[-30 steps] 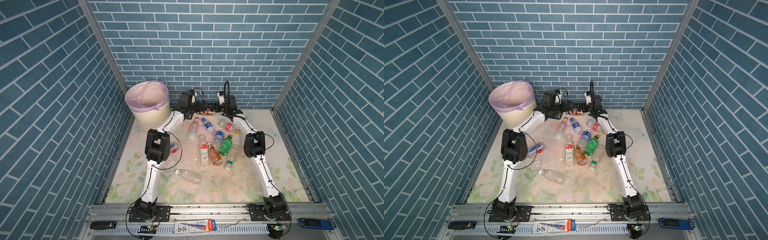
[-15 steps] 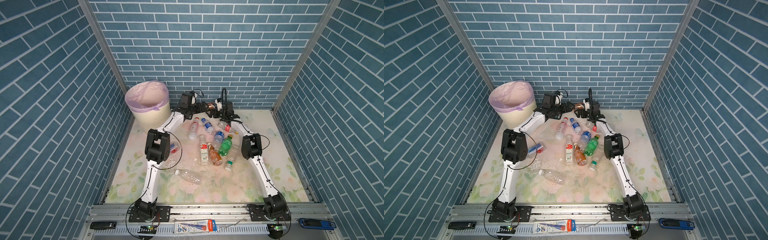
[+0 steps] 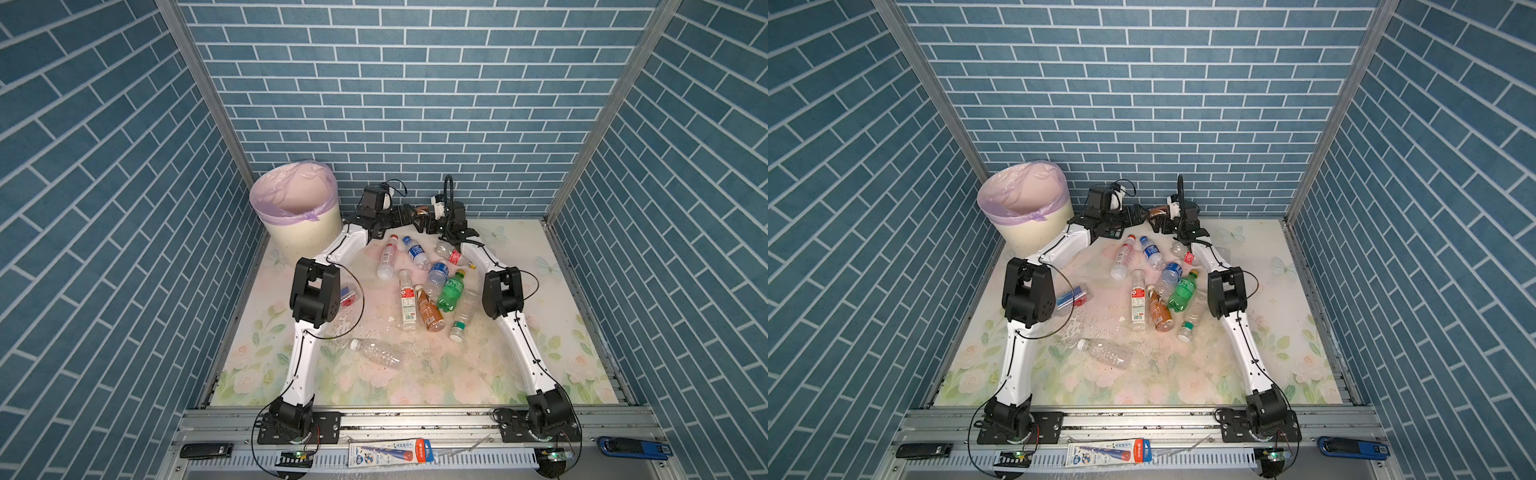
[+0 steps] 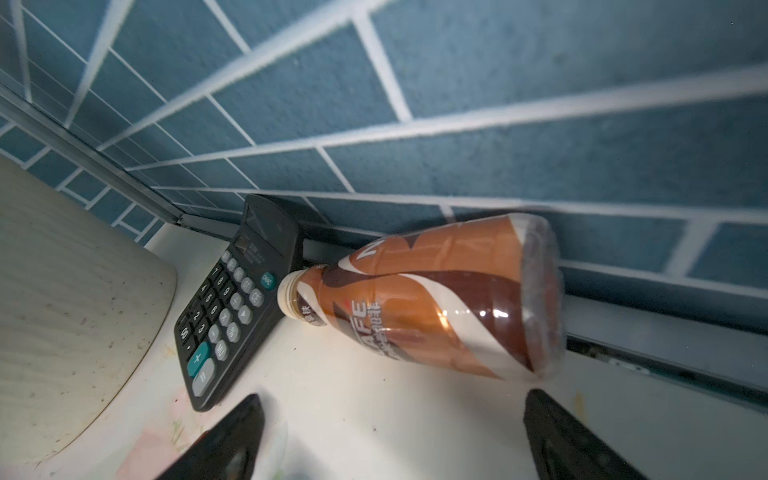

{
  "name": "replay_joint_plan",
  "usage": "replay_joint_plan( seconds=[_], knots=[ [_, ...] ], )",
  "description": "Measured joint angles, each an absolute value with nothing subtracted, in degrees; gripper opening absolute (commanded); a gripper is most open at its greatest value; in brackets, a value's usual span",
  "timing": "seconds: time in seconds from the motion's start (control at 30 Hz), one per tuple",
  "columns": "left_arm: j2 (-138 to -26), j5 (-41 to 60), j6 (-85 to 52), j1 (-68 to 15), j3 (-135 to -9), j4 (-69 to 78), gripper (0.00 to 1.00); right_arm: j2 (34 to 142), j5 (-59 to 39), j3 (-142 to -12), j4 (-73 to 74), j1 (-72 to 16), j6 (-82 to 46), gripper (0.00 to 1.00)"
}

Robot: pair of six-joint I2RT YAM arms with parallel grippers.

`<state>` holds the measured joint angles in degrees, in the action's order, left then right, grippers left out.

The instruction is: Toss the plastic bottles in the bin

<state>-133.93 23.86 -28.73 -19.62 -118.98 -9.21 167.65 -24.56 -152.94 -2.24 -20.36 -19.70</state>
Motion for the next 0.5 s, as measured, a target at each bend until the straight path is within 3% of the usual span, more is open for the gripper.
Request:
replay_joint_plan(
  seconds=[0.5],
  knots=[
    [-133.93, 24.36, -28.73, -18.92, -118.98, -9.1, 0.99, 167.59, -19.68, -154.89, 1.3, -20.36, -22.33, 0.98]
  ],
)
